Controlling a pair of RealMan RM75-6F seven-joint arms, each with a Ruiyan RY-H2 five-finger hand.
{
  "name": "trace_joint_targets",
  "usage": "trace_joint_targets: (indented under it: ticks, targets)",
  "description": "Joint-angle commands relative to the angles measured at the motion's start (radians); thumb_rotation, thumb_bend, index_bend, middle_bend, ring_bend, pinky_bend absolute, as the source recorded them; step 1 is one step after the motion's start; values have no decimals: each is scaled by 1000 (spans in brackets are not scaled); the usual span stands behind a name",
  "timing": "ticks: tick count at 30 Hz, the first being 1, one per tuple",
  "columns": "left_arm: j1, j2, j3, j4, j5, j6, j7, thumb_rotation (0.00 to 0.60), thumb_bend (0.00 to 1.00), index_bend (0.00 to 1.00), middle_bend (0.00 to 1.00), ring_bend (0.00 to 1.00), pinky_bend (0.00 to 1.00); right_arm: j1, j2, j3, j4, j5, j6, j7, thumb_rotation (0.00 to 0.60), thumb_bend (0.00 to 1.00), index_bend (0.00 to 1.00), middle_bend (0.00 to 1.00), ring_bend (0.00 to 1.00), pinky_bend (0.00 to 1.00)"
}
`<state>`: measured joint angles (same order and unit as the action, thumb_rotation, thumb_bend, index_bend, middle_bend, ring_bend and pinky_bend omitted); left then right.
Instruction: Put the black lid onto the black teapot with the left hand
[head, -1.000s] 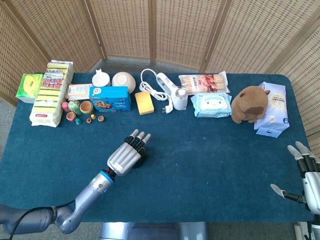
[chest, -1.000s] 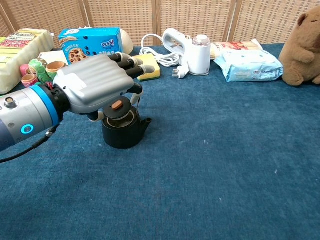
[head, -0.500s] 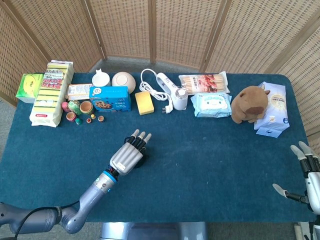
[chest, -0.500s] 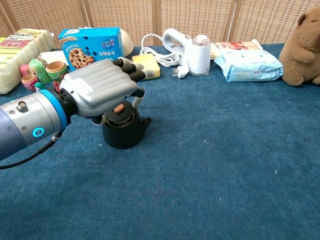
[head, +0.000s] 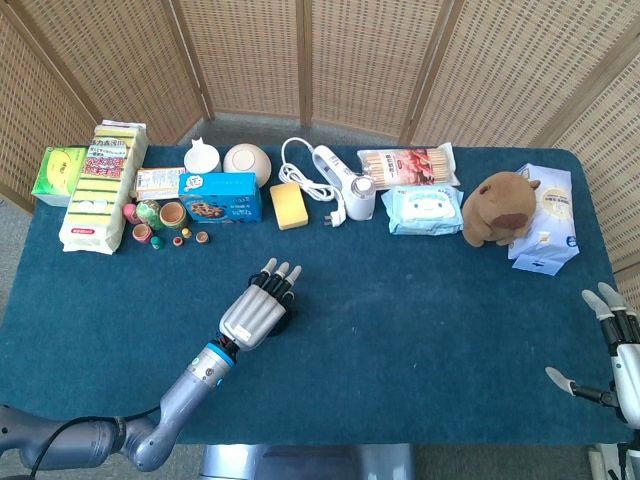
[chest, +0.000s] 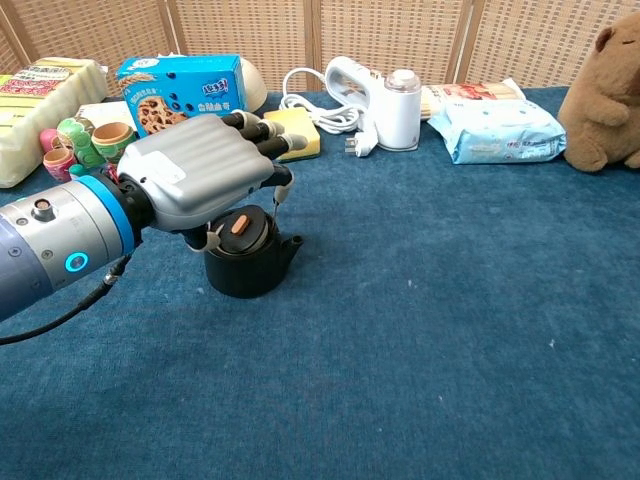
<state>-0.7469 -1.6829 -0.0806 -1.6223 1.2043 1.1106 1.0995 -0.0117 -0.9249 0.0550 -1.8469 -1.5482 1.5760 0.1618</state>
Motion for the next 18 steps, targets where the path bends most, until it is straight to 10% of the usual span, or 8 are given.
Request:
trace_joint_targets:
  ticks: [1, 18]
  targets:
    - [-1, 2, -4, -15, -23, 8, 24, 600, 186, 271, 0, 0, 72, 0, 0, 0, 0, 0, -1, -1, 544, 27, 85, 0, 0, 0]
    - [-14, 40, -43, -113, -33, 58, 9, 600, 179, 253, 0, 0, 72, 2, 2, -1, -3, 1, -7, 0, 544, 27, 85, 0, 0, 0]
